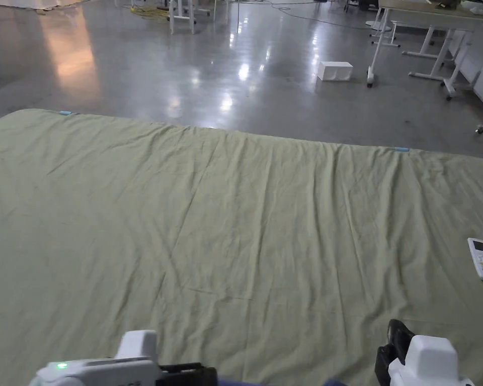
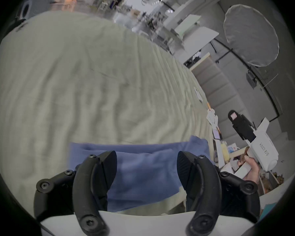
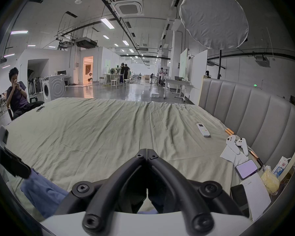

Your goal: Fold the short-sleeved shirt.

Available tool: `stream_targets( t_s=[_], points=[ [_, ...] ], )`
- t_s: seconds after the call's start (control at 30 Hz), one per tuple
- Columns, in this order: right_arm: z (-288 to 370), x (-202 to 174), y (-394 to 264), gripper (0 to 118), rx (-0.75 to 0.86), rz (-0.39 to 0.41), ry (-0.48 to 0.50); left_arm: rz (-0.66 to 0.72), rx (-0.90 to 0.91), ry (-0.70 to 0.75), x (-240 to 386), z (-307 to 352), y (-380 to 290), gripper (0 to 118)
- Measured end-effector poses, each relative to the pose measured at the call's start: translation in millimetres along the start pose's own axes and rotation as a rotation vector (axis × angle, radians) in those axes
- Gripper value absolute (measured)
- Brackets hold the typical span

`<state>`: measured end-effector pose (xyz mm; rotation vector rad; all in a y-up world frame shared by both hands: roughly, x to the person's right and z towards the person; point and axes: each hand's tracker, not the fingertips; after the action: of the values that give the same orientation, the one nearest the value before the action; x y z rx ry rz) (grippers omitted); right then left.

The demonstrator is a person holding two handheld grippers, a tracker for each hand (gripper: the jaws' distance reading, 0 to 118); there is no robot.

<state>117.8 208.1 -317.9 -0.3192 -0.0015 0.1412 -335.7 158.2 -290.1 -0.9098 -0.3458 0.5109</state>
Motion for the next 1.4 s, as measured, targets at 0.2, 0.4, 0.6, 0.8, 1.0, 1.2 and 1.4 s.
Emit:
stream_targets(
  t_s=[0.2, 0.4, 0.6, 0.8, 1.0, 1.2, 1.4],
  points=[
    [-6.9, -8.3, 8.3, 0, 0.004, -0.030, 0.008, 0.093, -0.054, 0.021, -71.3, 29.2, -7.8, 88],
    [-6.3, -14.0, 18.9, 0, 0.034, -0.037, 0.012, 0.269, -0.132, -0.114, -115.1, -1.6, -36.9, 93],
    [-3.5, -14.1, 22.3, 0, 0.042, -0.028, 0.011, 0.330, -0.090, -0.271, -130.1, -20.9, -36.4, 93],
    [-2.2, -12.6, 18.9, 0, 0.032, -0.025, 0.004, 0.353, -0.204, -0.419, -126.2, -54.4, -36.7, 91],
    [-0.1, -8.8, 17.3, 0, 0.021, -0.020, -0.014, 0.246, -0.208, -0.301, -110.6, -53.1, -25.8, 37],
    [-1.0, -9.8, 15.7, 0, 0.012, -0.014, -0.012, 0.251, -0.212, -0.268, -105.9, -47.6, -23.9, 16],
    [-2.4, -10.9, 15.0, 0, 0.009, -0.005, -0.008, 0.172, -0.159, -0.230, -85.6, -24.1, -12.7, 14]
  ],
)
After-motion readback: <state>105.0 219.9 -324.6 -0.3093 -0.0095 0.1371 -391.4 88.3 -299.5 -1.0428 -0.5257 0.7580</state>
